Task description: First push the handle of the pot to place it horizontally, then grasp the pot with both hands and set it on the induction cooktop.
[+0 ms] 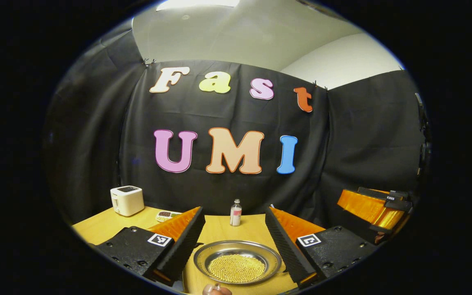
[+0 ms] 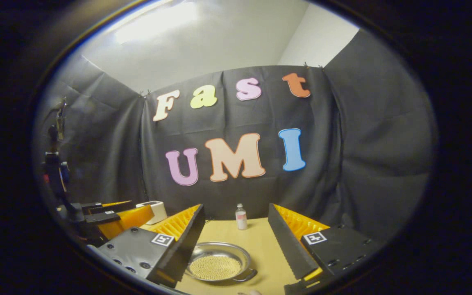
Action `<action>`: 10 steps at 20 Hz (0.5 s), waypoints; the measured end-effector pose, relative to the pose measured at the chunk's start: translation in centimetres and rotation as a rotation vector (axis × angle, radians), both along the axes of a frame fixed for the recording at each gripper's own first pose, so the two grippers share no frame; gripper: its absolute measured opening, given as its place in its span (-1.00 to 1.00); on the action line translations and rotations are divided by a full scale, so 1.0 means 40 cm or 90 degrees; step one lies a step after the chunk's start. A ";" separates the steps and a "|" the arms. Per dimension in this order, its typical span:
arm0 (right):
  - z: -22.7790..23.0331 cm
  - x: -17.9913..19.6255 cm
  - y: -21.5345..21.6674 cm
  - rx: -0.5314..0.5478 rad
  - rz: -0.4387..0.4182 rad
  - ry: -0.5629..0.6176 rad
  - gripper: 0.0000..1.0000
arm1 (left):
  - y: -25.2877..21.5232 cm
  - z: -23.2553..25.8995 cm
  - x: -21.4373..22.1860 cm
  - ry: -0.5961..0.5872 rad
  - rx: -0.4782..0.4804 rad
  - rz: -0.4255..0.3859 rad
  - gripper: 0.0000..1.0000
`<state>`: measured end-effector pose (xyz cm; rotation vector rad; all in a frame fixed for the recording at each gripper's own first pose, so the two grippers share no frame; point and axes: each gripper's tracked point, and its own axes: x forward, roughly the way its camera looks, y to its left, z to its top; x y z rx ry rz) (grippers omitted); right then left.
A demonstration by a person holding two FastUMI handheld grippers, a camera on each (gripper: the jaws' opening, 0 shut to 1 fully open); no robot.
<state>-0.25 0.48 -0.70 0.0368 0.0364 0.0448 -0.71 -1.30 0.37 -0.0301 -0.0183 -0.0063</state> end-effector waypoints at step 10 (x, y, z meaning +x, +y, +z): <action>-0.023 -0.010 0.042 -0.024 0.003 0.021 0.96 | 0.062 -0.004 -0.010 0.007 -0.013 0.040 0.92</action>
